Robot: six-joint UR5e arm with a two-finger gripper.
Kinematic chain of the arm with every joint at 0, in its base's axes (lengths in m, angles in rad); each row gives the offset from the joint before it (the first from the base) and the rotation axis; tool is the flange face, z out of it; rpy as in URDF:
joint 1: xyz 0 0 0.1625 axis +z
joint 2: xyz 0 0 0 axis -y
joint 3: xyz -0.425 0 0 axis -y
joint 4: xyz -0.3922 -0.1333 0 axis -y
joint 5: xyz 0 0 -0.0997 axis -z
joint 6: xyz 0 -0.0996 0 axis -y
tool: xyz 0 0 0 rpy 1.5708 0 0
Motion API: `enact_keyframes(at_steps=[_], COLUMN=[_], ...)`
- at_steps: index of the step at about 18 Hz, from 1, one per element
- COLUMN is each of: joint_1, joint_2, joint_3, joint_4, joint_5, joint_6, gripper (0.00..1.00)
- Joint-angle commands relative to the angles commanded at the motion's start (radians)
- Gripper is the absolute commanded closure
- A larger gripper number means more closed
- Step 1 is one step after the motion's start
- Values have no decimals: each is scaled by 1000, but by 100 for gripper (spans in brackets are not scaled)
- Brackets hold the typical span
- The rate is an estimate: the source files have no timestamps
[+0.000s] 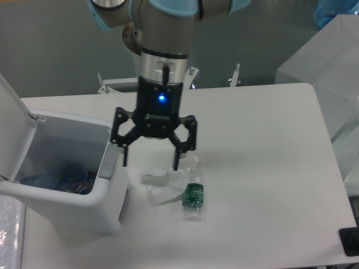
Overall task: Open the trash can
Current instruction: 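Lift the gripper away from the button as the lid swings open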
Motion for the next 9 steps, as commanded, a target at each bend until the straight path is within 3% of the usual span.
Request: enact_keyframes(at_steps=[3, 9], joint_1=[0, 40], joint_2=[-3, -3], joint_3=[-8, -28], joint_4=[-8, -11], joint_5=[175, 241], joint_6=[117, 209], gripper=[0, 0])
